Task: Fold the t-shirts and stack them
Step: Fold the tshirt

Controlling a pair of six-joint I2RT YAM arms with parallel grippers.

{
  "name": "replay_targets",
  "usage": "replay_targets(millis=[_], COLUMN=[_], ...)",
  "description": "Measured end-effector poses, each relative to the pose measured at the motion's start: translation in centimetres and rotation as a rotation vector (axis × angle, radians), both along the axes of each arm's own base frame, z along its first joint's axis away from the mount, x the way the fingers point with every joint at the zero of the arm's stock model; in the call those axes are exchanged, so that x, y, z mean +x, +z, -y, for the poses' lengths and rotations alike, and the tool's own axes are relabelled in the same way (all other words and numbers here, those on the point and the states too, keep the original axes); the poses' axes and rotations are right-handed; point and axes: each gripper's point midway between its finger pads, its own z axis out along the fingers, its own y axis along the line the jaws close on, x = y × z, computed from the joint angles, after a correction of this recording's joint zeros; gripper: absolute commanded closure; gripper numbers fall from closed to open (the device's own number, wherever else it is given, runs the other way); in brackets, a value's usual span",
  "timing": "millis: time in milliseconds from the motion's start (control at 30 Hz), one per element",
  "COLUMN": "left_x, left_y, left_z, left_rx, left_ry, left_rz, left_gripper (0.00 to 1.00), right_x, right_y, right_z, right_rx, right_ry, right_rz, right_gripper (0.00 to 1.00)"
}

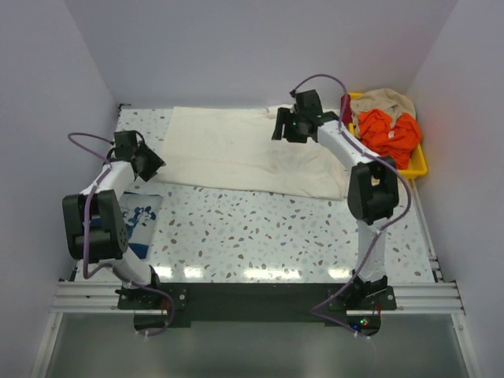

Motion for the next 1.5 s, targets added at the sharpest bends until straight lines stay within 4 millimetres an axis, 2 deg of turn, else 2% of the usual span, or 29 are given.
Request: replay_targets(millis=[133,200,300,367,500,600,667,767,900,1000,1167,1267,1367,1500], left_x=[-1.7,-2.3,-2.7,-2.6,-2.7,-2.7,-2.5,-2.5,-2.4,-2.4,-2.0,-1.9,-1.7,-1.7], left_y=[-0.7,-1.6,-2.9,-3.8,-5.2,-5.7,-5.6,-5.7,-5.8,-5.9,-6.2,-6.3,-6.3,-6.3], left_z=[-0.8,-1.0,-0.9,-0.8,-0.6,-0.6,-0.7,-1.0,-1.6,-2.0,-2.4,-2.5,-2.5,-2.5], left_rx=[0.03,0.035,0.027,0.017,-0.006,-0.016,-0.015,-0.009,0.012,0.027,0.042,0.046,0.046,0.046], left_ry=[0.06,0.079,0.089,0.092,0.106,0.121,0.134,0.159,0.188,0.2,0.213,0.212,0.212,0.21], left_rz=[-0.027,-0.05,-0.079,-0.089,-0.101,-0.107,-0.101,-0.1,-0.102,-0.102,-0.093,-0.09,-0.086,-0.087], left_gripper=[0.52,0.53,0.53,0.52,0.52,0.51,0.51,0.51,0.55,0.62,0.83,0.89,1.0,1.0], right_x=[-4.0,-5.5,-8.4,-10.4,-13.8,-15.6,-16.5,-17.3,-17.8,-17.8,-18.4,-18.9,-19.5,-20.5], right_y=[5.3,7.2,7.9,6.5,1.5,-1.3,-2.4,-2.9,-2.6,-2.5,-3.4,-3.9,-4.6,-5.8], right_z=[3.7,5.2,7.7,9.0,11.1,12.0,12.2,12.6,13.3,14.1,15.7,16.5,17.3,18.3], right_rx=[0.051,0.078,0.108,0.115,0.101,0.09,0.086,0.09,0.104,0.113,0.11,0.107,0.103,0.094], right_ry=[-0.104,-0.147,-0.21,-0.246,-0.302,-0.328,-0.338,-0.351,-0.375,-0.401,-0.447,-0.469,-0.494,-0.52], right_rz=[0.037,0.067,0.078,0.05,-0.072,-0.149,-0.18,-0.186,-0.167,-0.156,-0.175,-0.188,-0.205,-0.238], right_gripper=[0.37,0.42,0.43,0.44,0.47,0.47,0.47,0.47,0.46,0.46,0.46,0.45,0.45,0.46])
